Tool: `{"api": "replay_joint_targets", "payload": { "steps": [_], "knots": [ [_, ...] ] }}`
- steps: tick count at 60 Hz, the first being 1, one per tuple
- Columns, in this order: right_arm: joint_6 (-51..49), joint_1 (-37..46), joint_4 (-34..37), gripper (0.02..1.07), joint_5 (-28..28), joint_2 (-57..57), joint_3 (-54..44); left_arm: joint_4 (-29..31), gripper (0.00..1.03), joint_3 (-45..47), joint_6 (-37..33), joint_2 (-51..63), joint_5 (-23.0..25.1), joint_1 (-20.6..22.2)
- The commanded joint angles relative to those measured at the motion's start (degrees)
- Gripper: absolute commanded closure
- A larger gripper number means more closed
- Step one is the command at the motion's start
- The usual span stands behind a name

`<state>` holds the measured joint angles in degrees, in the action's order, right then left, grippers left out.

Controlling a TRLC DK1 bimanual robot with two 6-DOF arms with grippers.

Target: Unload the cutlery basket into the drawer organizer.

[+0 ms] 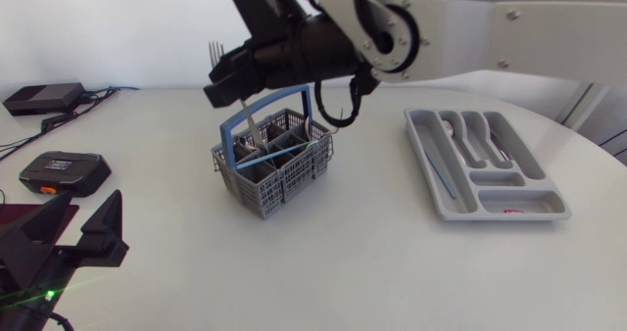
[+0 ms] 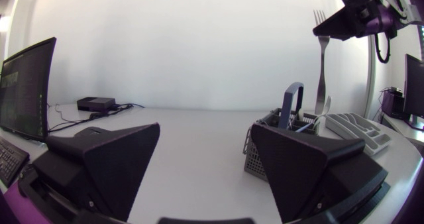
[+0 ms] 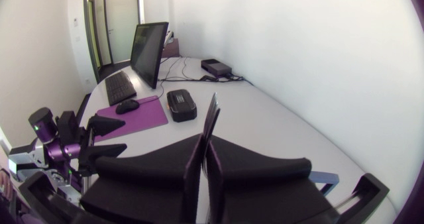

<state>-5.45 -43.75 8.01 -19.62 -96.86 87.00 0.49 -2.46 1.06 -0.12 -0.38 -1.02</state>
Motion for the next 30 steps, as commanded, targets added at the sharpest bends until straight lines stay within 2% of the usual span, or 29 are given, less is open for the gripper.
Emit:
{"api": "replay_joint_targets", "payload": {
  "steps": [1, 20, 30],
  "knots": [
    [3.34, 1.65, 0.78, 0.98, -0.07, 2.73, -0.17, 2.14, 0.07, 0.96, -0.44, -0.50, -0.67, -0.13],
    [5.45, 15.45, 1.75, 0.98, 6.08, 11.52, -6.49, 1.53, 0.08, -1.41, -0.62, -0.41, -0.67, -0.57],
    [5.37, 25.47, 4.03, 0.98, 8.98, 13.80, -8.95, 1.62, 0.08, -1.41, -0.53, -0.41, -0.67, 0.31]
  ]
}}
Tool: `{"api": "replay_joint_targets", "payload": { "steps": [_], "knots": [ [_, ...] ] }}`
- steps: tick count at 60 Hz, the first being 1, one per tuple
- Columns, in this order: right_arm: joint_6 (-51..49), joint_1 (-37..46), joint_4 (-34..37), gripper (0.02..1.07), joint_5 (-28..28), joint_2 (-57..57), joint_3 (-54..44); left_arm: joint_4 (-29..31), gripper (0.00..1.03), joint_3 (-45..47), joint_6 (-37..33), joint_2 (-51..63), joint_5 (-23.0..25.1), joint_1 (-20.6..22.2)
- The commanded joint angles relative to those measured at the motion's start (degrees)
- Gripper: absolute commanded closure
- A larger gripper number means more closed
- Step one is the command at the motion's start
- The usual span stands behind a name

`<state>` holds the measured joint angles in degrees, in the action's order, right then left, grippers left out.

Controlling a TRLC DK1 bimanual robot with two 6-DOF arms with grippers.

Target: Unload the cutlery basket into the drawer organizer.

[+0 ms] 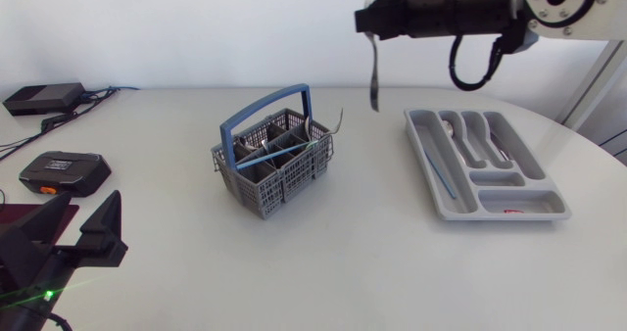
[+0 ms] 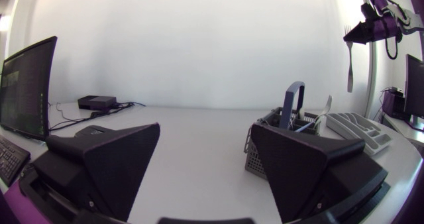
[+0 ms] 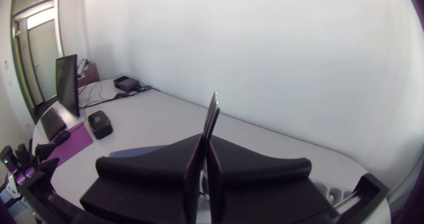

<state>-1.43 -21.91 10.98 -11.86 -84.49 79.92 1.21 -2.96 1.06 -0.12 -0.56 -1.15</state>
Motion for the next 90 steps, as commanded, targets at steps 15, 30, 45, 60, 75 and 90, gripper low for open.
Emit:
{"api": "replay_joint_targets", "payload": {
  "steps": [15, 30, 45, 60, 75, 90],
  "knots": [
    [-1.73, 14.62, 1.15, 0.98, 7.20, 0.73, -4.33, 2.04, 0.08, -0.73, -0.53, -0.41, -0.59, 0.44],
    [-3.58, 24.11, -0.61, 0.98, 10.98, -7.62, -3.37, 2.48, 0.08, -0.73, -0.62, -0.41, -0.67, 0.44],
    [-5.16, 28.85, -0.44, 0.98, 18.71, -20.10, 3.84, 2.83, 0.08, -0.29, -0.62, -0.50, -0.76, 0.36],
    [-4.81, 30.09, 0.35, 0.98, 22.67, -28.45, 11.05, 2.83, 0.08, -0.38, -0.71, -0.50, -0.76, 0.44],
    [-2.96, 31.76, 4.75, 0.98, 24.69, -38.65, 20.80, 3.53, 0.07, -0.38, -0.80, -0.58, -0.76, 0.44],
    [-2.17, 32.99, 8.26, 0.98, 24.69, -45.94, 27.92, 3.36, 0.08, -0.38, -0.80, -0.58, -0.76, 0.53]
  ]
}}
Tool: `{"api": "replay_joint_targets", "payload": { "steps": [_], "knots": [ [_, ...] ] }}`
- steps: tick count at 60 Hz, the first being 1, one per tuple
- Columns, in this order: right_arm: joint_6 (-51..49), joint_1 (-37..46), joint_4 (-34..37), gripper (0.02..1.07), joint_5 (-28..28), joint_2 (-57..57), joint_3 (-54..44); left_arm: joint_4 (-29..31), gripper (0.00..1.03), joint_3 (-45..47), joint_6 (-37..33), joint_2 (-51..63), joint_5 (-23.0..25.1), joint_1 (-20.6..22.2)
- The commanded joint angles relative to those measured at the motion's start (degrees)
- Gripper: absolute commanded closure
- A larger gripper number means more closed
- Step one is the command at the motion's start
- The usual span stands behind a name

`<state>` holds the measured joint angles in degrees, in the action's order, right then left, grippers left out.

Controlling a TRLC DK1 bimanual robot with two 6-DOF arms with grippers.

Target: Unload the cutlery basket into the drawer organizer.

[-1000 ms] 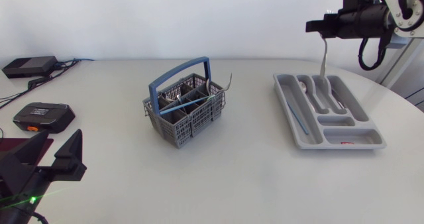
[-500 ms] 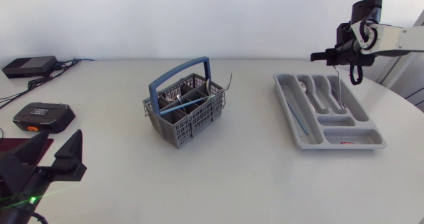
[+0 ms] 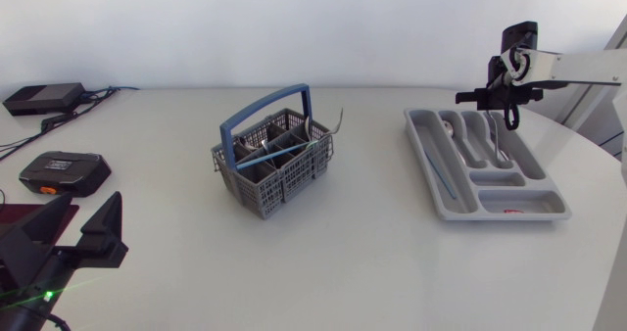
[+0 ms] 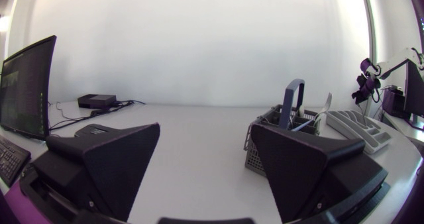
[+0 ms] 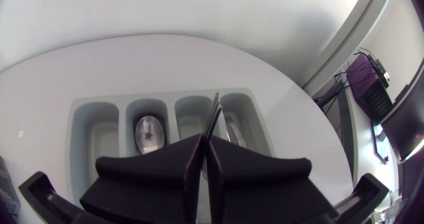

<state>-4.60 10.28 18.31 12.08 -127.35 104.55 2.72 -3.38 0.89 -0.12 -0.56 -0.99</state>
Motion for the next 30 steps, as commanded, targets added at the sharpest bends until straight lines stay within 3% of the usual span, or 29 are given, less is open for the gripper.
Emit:
{"api": "replay_joint_targets", "payload": {
  "steps": [1, 18, 30],
  "knots": [
    [1.00, 0.79, 1.12, 0.98, 0.76, -3.52, 3.73, 1.85, 0.07, 0.04, -0.62, -0.58, -0.76, 0.38],
    [1.61, 2.02, 6.13, 0.97, 1.37, -13.36, 14.45, 3.17, 0.08, -1.72, -0.62, -0.50, -0.76, 0.38],
    [1.52, 2.11, 7.01, 0.94, 1.81, -16.70, 17.00, 4.13, 0.08, -6.55, 0.08, 2.67, -0.76, 0.29]
  ]
}}
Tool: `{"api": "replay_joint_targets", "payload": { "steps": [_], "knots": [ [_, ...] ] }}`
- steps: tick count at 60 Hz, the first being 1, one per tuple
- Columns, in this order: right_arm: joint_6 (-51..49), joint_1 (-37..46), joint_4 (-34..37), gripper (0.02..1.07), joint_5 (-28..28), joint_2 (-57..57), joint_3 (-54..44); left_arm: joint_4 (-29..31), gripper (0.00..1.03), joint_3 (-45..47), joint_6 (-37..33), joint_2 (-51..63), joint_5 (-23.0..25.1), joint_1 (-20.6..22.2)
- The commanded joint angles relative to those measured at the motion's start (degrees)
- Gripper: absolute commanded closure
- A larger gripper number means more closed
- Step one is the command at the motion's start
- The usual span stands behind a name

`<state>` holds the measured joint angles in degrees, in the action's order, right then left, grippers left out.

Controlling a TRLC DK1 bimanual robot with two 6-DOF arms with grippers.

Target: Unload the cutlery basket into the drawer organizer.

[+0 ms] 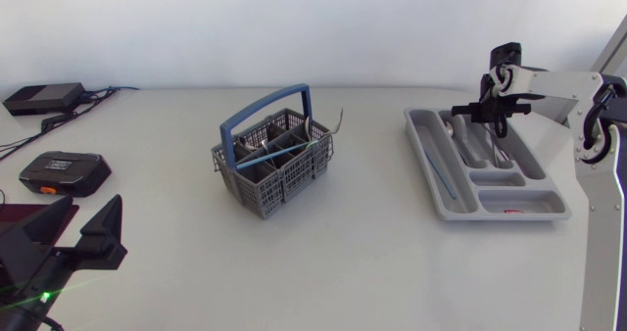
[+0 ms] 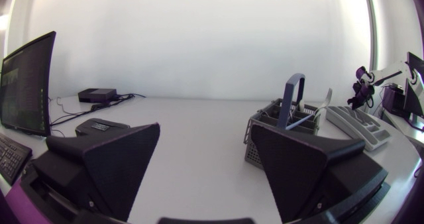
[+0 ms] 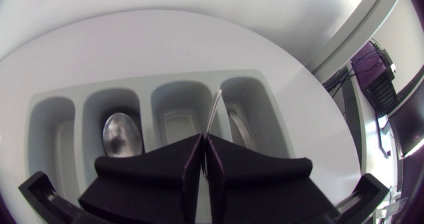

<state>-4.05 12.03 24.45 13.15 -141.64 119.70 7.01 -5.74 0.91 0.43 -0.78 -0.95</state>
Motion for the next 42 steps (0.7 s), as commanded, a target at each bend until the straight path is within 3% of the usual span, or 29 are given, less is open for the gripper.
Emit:
{"api": "replay_joint_targets", "payload": {
  "steps": [1, 11, 20, 23, 27, 37, 42],
  "knots": [
    [0.98, 0.36, 0.95, 0.93, 0.74, -2.41, 1.85, -0.06, 0.08, -4.72, 0.15, 2.91, -0.54, 0.25],
    [0.63, 0.18, 0.69, 0.80, 0.65, -1.09, 0.80, 1.43, 0.08, -11.58, 0.59, 12.23, -0.45, 1.04],
    [0.10, 0.18, 0.43, 0.60, 0.48, 0.23, 0.36, 1.26, 0.08, -15.27, 1.55, 16.80, -0.54, 2.09],
    [-0.08, 0.36, 0.43, 0.48, 0.48, 1.11, 0.10, 1.61, 0.08, -17.55, 2.34, 20.23, -0.45, 2.27],
    [-0.08, 0.54, -0.19, 0.39, 0.21, 3.13, -1.57, 1.61, 0.08, -19.49, 3.14, 24.36, -0.54, 2.18],
    [-2.19, -0.08, -8.19, 0.37, -2.86, 14.64, -14.93, 1.70, 0.12, -24.58, 4.63, 35.35, -0.54, 2.36],
    [-2.98, -1.13, -11.00, 0.30, -6.73, 21.23, -22.40, 3.98, 0.12, -28.63, 4.54, 40.36, -0.89, 2.62]
  ]
}}
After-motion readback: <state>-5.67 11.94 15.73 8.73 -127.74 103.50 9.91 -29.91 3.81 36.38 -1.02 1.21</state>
